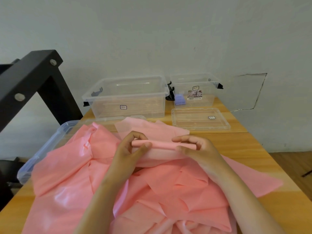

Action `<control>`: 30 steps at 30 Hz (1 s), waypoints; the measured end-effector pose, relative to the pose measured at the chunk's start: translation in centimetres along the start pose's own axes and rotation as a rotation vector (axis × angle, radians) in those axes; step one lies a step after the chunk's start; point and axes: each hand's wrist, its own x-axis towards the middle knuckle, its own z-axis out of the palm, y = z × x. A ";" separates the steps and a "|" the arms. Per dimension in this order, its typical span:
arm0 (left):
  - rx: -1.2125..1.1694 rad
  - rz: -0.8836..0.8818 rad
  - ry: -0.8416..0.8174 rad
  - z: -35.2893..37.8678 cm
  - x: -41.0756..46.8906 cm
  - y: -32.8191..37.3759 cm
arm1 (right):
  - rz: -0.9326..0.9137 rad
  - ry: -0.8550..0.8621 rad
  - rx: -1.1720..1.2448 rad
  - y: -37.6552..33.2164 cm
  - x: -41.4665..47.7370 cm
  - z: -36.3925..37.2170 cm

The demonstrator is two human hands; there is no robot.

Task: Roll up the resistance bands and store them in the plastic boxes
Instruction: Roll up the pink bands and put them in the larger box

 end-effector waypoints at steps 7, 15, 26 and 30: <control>0.043 -0.022 0.021 0.3 0.0 -0.1 | -0.037 0.013 -0.045 0.2 -0.1 0.2; 0.038 -0.078 -0.050 0.1 -0.1 -0.2 | -0.076 0.071 -0.070 0.3 0.2 0.1; 0.035 -0.040 -0.010 0.0 0.3 -0.8 | -0.050 0.085 -0.036 0.4 0.2 0.2; 0.086 -0.035 -0.030 0.2 0.2 -0.8 | -0.070 0.093 -0.058 0.4 0.2 -0.1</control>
